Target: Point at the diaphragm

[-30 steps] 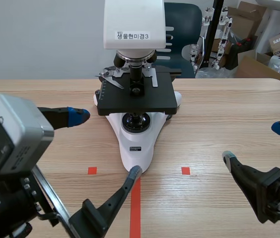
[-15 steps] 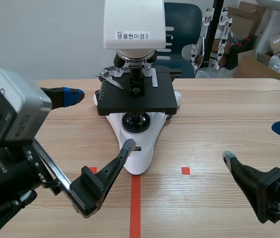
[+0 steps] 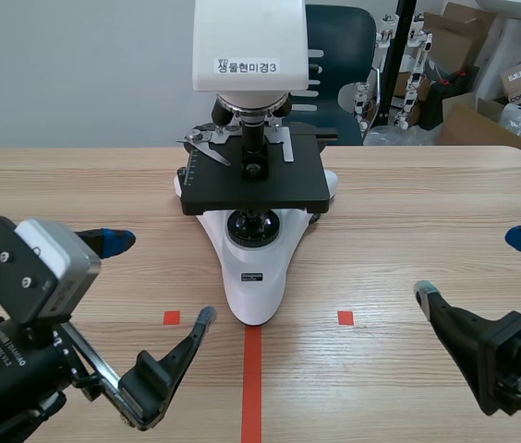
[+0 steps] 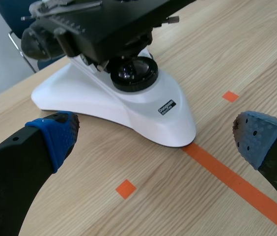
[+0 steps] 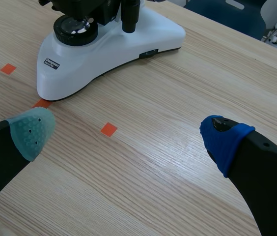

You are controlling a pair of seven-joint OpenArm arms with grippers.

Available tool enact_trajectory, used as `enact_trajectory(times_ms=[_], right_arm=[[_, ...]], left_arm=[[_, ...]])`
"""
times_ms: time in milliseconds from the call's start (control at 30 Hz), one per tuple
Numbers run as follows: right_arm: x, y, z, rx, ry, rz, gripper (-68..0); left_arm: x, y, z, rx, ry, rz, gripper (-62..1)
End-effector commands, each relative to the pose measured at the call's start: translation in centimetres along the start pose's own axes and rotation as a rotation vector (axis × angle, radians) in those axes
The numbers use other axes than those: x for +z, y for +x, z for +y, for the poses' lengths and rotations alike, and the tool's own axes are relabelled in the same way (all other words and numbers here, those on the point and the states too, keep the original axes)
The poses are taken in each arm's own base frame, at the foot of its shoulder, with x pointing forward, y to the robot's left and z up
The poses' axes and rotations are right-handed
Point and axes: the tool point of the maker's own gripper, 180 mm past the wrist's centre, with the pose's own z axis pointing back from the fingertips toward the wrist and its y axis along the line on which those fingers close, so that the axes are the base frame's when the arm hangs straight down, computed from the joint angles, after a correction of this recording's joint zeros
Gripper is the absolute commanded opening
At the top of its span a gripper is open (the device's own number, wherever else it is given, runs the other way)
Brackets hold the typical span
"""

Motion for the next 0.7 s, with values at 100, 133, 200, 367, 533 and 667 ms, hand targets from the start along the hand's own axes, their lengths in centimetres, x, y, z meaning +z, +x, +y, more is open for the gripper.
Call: enact_trajectory(times_ms=[100, 133, 200, 367, 533, 667], right_arm=[[-0.1, 0.9, -0.1, 0.011, 0.009, -0.028, 0.4], [-0.1, 0.9, -0.1, 0.011, 0.009, -0.028, 0.4], [-0.1, 0.9, -0.1, 0.011, 0.009, -0.028, 0.4], [-0.1, 0.9, -0.1, 0.011, 0.009, -0.028, 0.4], [-0.1, 0.9, -0.1, 0.011, 0.009, -0.028, 0.4], [-0.1, 0.9, -0.1, 0.011, 0.009, -0.028, 0.4]], left_arm=[[1.3, 0.7, 2.2, 0.05, 0.046, -0.078, 1.4], [1.5, 0.6, 2.4, 0.041, 0.044, -0.074, 1.4], [2.0, 0.2, 2.9, 0.024, 0.04, -0.055, 1.4], [3.3, 0.3, 3.5, -0.002, 0.033, -0.069, 1.4], [4.4, 0.4, 4.3, 0.02, 0.031, -0.07, 1.4], [5.1, 0.7, 4.4, 0.01, 0.007, -0.074, 1.4]])
